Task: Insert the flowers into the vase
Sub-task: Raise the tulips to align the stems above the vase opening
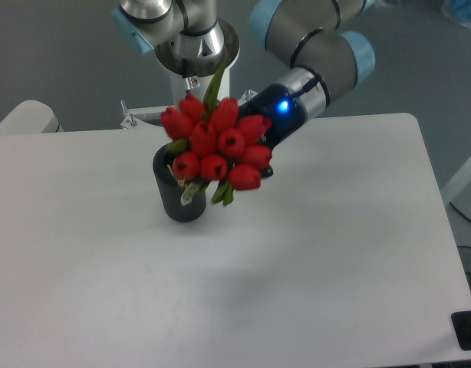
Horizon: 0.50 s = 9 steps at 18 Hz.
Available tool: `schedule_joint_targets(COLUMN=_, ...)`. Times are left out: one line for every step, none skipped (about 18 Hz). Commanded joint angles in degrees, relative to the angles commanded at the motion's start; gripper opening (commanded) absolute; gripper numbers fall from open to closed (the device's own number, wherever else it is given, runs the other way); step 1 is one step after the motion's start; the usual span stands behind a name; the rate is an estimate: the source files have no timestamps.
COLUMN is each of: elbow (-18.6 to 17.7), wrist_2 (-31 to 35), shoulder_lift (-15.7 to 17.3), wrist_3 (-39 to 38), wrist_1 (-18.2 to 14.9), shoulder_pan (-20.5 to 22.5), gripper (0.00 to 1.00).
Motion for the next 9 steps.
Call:
schedule_joint_targets(elbow=-0.62, wrist_2=0.0, shoulder_lift=0.7, wrist_3=0.09, wrist_1=0.0, shoulder_pan=0.26, gripper=0.12)
schedule_joint_targets(elbow=-1.14, wrist_2=0.0, shoulder_lift=1.41, wrist_3=0.09, wrist_1=0.09, shoulder_pan=0.27, gripper=0.12)
schedule_joint_targets(elbow=-1.76, wrist_2=0.09, shoulder_lift=2.11, wrist_3=0.09, wrist_1=0.09, shoulder_pan=0.27, gripper=0.12)
schedule_joint_targets(elbow=-2.2, wrist_2=0.09, shoulder_lift=2.73, wrist_3=0.09, wrist_1=0.17, shoulder_pan=0.35, gripper=0.12)
schedule_joint_targets(elbow=-2.73, wrist_2=0.09, shoulder_lift=3.43, wrist_3=0.09, wrist_1=0.35, shoulder_pan=0.35, gripper=0.12)
schedule_joint_targets(elbow=-3.43, wrist_2=0.09, shoulder_lift=4.13, wrist_3=0.09, wrist_1=0.44, shoulder_pan=0.35, gripper=0.13)
schedule_joint_targets(elbow=-4.3, wrist_2=0.09, shoulder_lift=5.01, wrist_3=0.09, wrist_1=0.44, shoulder_pan=0.62, gripper=0.13)
schedule_joint_targets(elbow=-5.44, wrist_2=0.09, shoulder_lift=5.97, wrist_3=0.09, wrist_1=0.44, shoulder_pan=1.23, gripper=0.13)
schedule_joint_targets(elbow=-6.41, wrist_2=0.09, shoulder_lift=6.68, wrist_3=0.09, wrist_1=0.44, shoulder_pan=1.76, gripper=0.13)
